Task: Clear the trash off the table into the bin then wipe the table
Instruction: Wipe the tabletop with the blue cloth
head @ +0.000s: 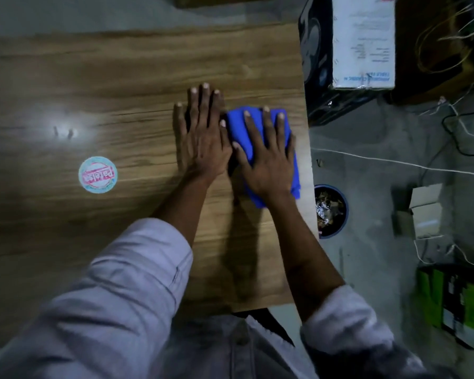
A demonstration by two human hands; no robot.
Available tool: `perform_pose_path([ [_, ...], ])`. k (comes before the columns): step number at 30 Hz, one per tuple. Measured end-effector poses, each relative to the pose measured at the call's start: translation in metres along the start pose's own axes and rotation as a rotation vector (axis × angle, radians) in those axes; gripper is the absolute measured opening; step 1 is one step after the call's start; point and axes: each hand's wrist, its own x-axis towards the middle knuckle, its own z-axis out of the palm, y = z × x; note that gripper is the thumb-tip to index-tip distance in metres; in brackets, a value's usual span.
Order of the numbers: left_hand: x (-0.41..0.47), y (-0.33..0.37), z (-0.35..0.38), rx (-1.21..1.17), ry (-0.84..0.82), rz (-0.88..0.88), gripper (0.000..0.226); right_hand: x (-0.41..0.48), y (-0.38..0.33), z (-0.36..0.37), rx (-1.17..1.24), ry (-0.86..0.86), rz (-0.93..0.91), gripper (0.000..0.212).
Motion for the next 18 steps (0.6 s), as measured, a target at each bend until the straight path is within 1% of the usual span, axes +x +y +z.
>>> perform_pose_path([
  [2,-0.002,0.000,0.001,-0.023,0.021,-0.002,0.061,-0.018,0.024,-0.004,0.001,0.032,0.093,0.065],
  [4,-0.001,0.001,0.000,-0.021,0.019,-0.003,0.061,-0.015,0.038,-0.008,-0.013,0.050,0.197,0.066],
  [7,0.002,0.002,-0.002,0.000,-0.007,-0.008,0.061,0.020,0.035,-0.007,0.001,0.069,0.320,0.067],
  [9,0.002,0.003,-0.002,0.005,-0.010,-0.017,0.062,0.051,0.024,-0.006,0.003,0.103,0.341,0.068],
  [11,0.002,0.004,-0.002,-0.006,-0.003,-0.024,0.062,0.078,0.006,-0.003,-0.015,0.099,0.309,0.069],
  [13,0.003,0.004,-0.001,-0.016,-0.003,-0.026,0.063,0.090,-0.014,0.001,-0.011,0.069,0.209,0.068],
  [16,0.004,0.003,-0.002,0.016,-0.035,-0.008,0.066,0.070,-0.028,0.004,-0.008,0.034,0.001,0.065],
  [18,0.004,0.003,-0.002,0.003,-0.029,-0.013,0.064,0.045,-0.015,0.000,0.019,0.015,-0.009,0.064],
])
